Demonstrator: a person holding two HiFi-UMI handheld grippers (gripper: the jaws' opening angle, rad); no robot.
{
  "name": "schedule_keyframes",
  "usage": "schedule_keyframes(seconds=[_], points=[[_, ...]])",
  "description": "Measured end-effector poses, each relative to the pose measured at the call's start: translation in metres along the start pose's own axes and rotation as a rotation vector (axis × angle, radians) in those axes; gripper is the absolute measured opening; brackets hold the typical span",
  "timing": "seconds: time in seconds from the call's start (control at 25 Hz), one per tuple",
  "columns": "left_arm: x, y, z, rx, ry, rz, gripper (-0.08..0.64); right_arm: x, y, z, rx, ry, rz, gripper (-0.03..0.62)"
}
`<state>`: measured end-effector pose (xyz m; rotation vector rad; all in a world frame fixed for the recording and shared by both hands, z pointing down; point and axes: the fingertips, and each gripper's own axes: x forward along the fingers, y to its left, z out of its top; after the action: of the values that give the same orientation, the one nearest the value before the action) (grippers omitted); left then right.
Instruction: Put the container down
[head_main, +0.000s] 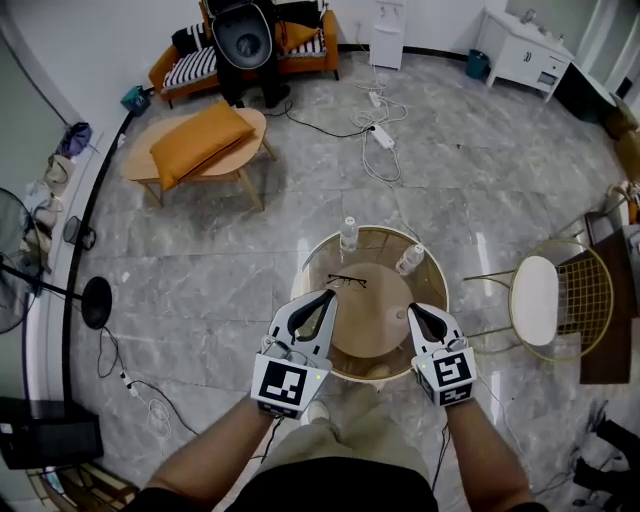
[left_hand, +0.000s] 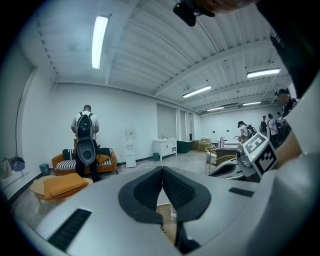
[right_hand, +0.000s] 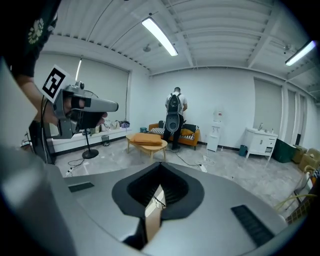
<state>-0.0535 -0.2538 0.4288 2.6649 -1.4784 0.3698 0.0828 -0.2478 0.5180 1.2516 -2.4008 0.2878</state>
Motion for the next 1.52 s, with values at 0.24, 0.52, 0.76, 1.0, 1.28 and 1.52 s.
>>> schedule_keyframes(seconds=[0.24,0.52,0.76,1.0,1.28,1.52], points=[[-0.02,0.004,0.026,-0.001,-0.046,0.002,0.015,-0.017,0.007,0.042,-0.017,-0.063,-0.018,0.014],[-0.057,0.011,0.055,0.006,-0.102,0.015,0.015,-0.052,0.027,0.091,-0.009,-0.127,-0.038,0.014],[-0.093,0.014,0.086,0.069,-0.155,0.023,0.015,-0.086,0.056,0.134,-0.008,-0.185,-0.033,0.013],[-0.125,0.013,0.097,0.081,-0.184,0.012,0.015,-0.107,0.086,0.156,-0.005,-0.223,-0.037,0.012],[-0.154,0.025,0.095,0.045,-0.188,0.015,0.015,-0.118,0.106,0.16,-0.011,-0.228,-0.068,0.012],[-0.159,0.023,0.109,0.06,-0.199,0.008,0.015,-0.134,0.107,0.175,-0.032,-0.267,-0.072,0.012]])
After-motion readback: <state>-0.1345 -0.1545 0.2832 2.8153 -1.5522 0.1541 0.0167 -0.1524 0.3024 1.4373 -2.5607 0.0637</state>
